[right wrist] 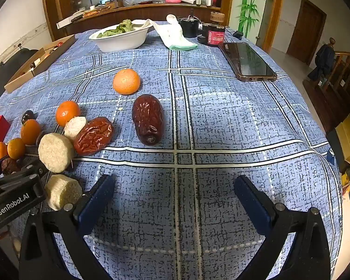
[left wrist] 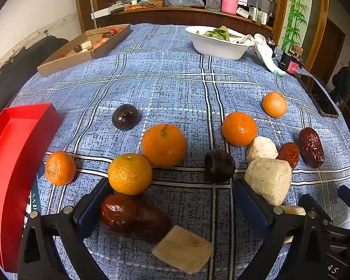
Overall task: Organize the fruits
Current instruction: 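Move both tools toward the fruits and yam pieces on the cloth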
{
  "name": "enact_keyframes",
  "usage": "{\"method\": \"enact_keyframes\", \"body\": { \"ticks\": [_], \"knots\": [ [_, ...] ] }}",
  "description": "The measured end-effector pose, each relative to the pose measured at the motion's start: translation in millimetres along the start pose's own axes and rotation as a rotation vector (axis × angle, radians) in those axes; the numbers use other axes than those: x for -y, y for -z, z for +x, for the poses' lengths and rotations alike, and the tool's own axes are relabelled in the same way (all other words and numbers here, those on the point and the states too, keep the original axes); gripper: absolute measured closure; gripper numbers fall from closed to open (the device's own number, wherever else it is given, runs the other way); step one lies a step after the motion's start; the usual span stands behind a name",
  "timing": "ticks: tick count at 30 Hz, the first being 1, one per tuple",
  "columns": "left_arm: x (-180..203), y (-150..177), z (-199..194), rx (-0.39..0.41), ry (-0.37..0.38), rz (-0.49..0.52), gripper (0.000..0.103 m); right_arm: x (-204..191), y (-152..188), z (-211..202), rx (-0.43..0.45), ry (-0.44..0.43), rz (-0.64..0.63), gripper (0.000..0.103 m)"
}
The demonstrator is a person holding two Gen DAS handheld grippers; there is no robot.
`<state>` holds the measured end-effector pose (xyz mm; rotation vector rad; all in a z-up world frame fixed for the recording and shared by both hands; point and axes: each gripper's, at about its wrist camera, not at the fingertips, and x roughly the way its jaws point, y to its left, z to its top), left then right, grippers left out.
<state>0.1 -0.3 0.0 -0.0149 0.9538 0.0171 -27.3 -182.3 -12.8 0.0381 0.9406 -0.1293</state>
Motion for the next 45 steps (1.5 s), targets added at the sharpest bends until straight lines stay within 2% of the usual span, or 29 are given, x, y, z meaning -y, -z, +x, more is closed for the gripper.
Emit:
{"method": "enact_keyframes", "body": {
  "ticks": [21, 33, 38, 45],
  "knots": [
    [-0.6, 0.1, -0.4, 0.006, 0.011, -0.001, 0.0, 0.9, -1.4, -0.6, 0.0, 0.0, 0.001, 0.0],
    [-3.0, 6.6, -7.5, -0.026, 0.095, 0.122, 0.0, 1.3, -4.4, 1.2, -0.008, 0.004, 0.009, 0.0],
    [-4.2, 9.8, -9.1, -0.029, 0.1, 0.125, 0.0, 1.8, -7.2, 3.3, -0.04, 0.014, 0.023, 0.0],
    [-3.7, 13.2, -11.6, -0.025, 0.09, 0.128, 0.0, -0.1, -2.7, 1.2, -0.028, 0.03, 0.038, 0.0]
  ]
}}
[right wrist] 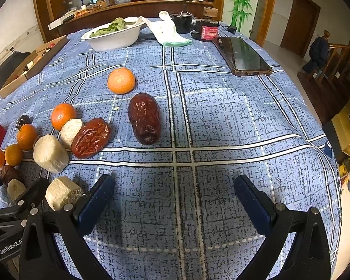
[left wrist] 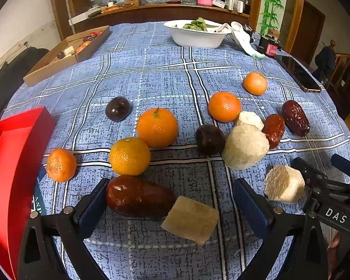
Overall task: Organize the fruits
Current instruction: 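Move both tools toward the fruits and yam pieces on the cloth, then grasp a white yam cube with the right tool while the left tool grasps a beige cube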
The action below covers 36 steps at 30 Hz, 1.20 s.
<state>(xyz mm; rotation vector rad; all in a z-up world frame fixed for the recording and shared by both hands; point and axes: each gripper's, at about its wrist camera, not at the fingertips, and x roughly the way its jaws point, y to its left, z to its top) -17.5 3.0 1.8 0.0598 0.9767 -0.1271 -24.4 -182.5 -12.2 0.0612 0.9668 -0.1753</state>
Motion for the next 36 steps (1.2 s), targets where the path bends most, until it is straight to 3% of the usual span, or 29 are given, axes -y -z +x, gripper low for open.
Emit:
{"method": "enact_keyframes", "body": {
  "ticks": [3, 5, 8, 12, 19, 23, 24, 25, 26, 27, 29, 36],
  "knots": [
    [-3.4, 1.1, -2.3, 0.0, 0.027, 0.004, 0.001, -1.2, 1.1, -1.0, 0.003, 0.013, 0.009, 0.0],
    [-9.2, 4.3, -9.9, 0.026, 0.055, -0.014, 0.01, -1.1, 1.0, -1.2, 0.003, 0.012, 0.01, 0.0],
    [-19.6, 9.6, -27.3, 0.089, 0.083, -0.031, 0.015, -0.2, 1.2, -1.4, 0.005, 0.014, 0.012, 0.0],
    [-45.1, 13.7, -69.0, 0.218, 0.064, -0.032, 0.015, 2.9, 2.4, -3.6, 0.015, 0.026, 0.027, 0.002],
    [-129.5, 16.0, -115.3, 0.349, 0.028, -0.157, 0.015, 7.4, 10.7, -41.6, 0.193, -0.032, 0.045, 0.007],
    [-155.9, 19.1, -108.4, 0.317, 0.056, -0.201, 0.015, -11.5, 14.1, -64.5, 0.234, -0.178, -0.015, 0.007],
    [-158.4, 20.7, -104.5, 0.298, 0.072, -0.204, 0.016, -14.7, 13.9, -65.7, 0.23, -0.204, -0.023, 0.013],
    [-157.7, 22.3, -99.7, 0.275, 0.099, -0.196, 0.025, -19.0, 13.8, -66.2, 0.217, -0.232, -0.031, 0.017],
    [-155.9, 23.3, -96.3, 0.259, 0.125, -0.183, 0.038, -22.3, 13.8, -65.1, 0.202, -0.248, -0.036, 0.029],
    [-152.8, 23.6, -92.3, 0.242, 0.152, -0.166, 0.043, -26.0, 13.8, -62.1, 0.177, -0.262, -0.04, 0.044],
    [-144.6, 23.7, -86.6, 0.221, 0.192, -0.136, 0.049, -30.0, 14.0, -54.7, 0.122, -0.304, -0.036, 0.061],
    [-109.5, 19.3, -69.7, 0.155, 0.276, -0.066, 0.049, -46.0, 21.2, -41.3, 0.057, -0.364, -0.037, 0.061]
  ]
}}
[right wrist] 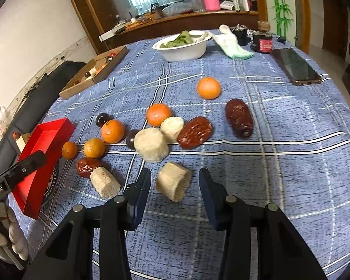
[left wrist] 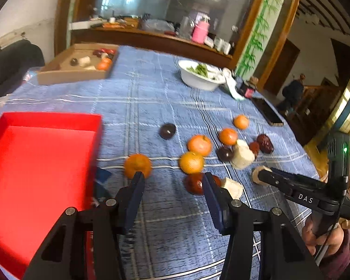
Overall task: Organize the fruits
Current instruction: 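Grasp a white yam cube with the right tool while the left tool grasps a beige cube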
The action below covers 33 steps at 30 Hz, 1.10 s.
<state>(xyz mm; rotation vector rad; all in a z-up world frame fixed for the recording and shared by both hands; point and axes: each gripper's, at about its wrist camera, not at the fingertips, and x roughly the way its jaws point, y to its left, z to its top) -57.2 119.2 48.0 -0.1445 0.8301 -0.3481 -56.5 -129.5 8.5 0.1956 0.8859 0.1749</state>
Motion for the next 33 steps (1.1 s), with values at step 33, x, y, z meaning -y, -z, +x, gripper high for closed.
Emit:
{"method": "enact_keyframes", "body": {
  "ticks": [33],
  "knots": [
    [58.8, 11.0, 35.9, -0.04, 0.03, 0.144, 0.074, 23.2, 4.4, 3.0, -0.002, -0.043, 0.087, 0.075]
  ]
}}
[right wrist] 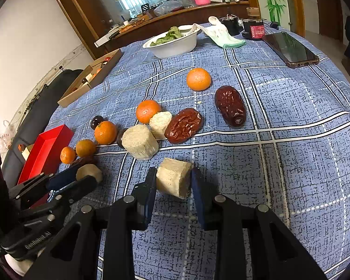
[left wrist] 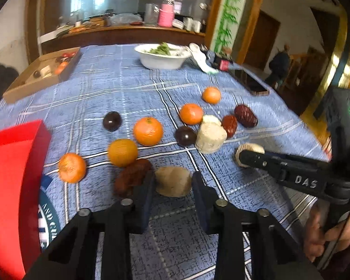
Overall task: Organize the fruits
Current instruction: 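Grasp a white yam cube with the right tool while the left tool grasps a beige cube, then carry both held cubes over the red tray with both tools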
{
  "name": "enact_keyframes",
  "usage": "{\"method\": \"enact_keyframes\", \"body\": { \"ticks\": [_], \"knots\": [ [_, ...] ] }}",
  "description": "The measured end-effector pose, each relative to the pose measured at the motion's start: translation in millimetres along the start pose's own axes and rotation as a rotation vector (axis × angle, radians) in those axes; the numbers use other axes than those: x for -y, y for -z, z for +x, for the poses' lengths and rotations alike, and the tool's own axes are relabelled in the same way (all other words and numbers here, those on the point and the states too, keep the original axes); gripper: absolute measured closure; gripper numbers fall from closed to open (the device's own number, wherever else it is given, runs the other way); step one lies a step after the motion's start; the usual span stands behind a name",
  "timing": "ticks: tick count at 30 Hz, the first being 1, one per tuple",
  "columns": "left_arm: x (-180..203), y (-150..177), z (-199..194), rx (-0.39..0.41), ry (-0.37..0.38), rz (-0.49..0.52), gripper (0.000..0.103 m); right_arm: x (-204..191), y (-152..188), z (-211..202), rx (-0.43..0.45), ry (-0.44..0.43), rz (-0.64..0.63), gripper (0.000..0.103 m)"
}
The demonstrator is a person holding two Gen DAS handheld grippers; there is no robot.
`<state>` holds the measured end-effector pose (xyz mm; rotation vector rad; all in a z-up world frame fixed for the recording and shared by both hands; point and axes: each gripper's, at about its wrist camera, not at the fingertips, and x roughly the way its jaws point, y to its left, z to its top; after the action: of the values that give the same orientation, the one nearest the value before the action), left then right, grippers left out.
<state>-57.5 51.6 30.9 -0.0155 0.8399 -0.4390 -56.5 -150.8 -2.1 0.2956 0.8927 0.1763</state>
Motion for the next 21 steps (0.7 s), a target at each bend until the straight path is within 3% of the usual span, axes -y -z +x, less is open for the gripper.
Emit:
{"method": "enact_keyframes", "body": {
  "ticks": [4, 5, 6, 10, 12, 15, 18, 21],
  "knots": [
    [-23.4, 0.9, -23.6, 0.039, 0.048, -0.091, 0.076, -0.8, -0.2, -4.1, 0.022, 0.01, -0.004, 0.08],
    [-32.3, 1.3, -32.3, 0.054, 0.06, -0.117, 0.093, -3.3, 0.3, -8.2, 0.036, 0.011, -0.013, 0.081],
    [-41.9, 1.6, -39.9, 0.062, 0.067, -0.14, 0.098, -7.4, 1.3, -12.7, 0.048, 0.011, -0.028, 0.081],
    [-81.4, 3.7, -64.6, 0.115, 0.078, -0.243, 0.097, -37.4, 6.1, -29.8, 0.069, -0.009, -0.104, 0.081],
    [-100.0, 7.0, -75.0, 0.127, 0.046, -0.277, 0.097, -61.5, 5.8, -36.3, 0.071, -0.032, -0.15, 0.081],
    [-99.2, 9.4, -78.1, 0.094, 0.037, -0.223, 0.097, -94.4, 3.2, -37.3, 0.071, -0.045, -0.218, 0.081],
    [-77.7, 15.4, -74.2, 0.064, 0.109, -0.156, 0.097, -110.5, -1.4, -34.5, 0.077, -0.05, -0.231, 0.081],
    [-56.3, 17.7, -59.9, 0.021, 0.12, -0.118, 0.093, -113.0, 1.7, -33.6, 0.072, -0.061, -0.205, 0.081]
  ]
}}
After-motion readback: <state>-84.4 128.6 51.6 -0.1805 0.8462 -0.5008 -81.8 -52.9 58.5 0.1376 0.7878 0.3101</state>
